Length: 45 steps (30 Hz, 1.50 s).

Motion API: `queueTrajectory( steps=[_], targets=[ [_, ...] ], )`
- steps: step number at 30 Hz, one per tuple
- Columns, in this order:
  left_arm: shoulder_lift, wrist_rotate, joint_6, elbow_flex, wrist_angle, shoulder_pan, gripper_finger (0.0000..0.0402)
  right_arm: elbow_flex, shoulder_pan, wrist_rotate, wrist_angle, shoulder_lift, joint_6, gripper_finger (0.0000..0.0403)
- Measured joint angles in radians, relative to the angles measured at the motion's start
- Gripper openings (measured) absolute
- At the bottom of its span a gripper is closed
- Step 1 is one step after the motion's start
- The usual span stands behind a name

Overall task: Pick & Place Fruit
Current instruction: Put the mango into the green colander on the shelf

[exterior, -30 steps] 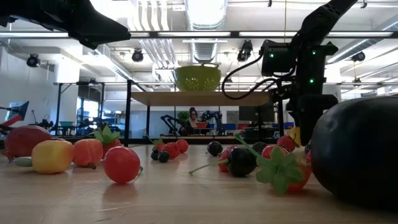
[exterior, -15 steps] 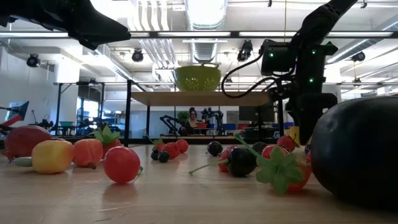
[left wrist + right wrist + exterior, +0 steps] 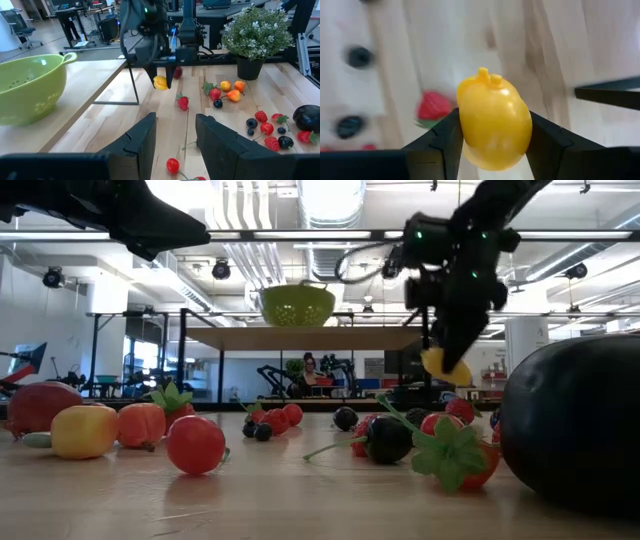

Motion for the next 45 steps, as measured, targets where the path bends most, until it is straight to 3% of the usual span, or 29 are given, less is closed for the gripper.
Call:
queueTrajectory(
  steps=[7, 14, 24, 30, 45],
  targets=[
    [0.0, 0.0, 0.0, 0.0, 0.0, 0.0, 0.0145, 0.092, 0.0, -0.021, -0.098, -0.044, -0.015, 0.0174],
    [0.0, 0.0, -0.001, 0.0, 0.0, 0.0, 0.0145, 0.189, -0.001, 0.036, -0.176, -0.143, -0.027, 0.017],
    [0.0, 0.0, -0.001, -0.001, 0.0, 0.0, 0.0145, 0.326, -0.002, 0.057, -0.008, -0.226, -0.08, 0.0176],
    [0.0, 0.0, -0.001, -0.002, 0.0, 0.0, 0.0145, 0.404, -0.002, 0.057, 0.072, -0.174, -0.134, 0.0172],
    [0.0, 0.0, -0.001, -0.002, -0.001, 0.0, 0.0145, 0.638, -0.017, 0.058, 0.094, 0.098, -0.22, 0.0174]
  ],
)
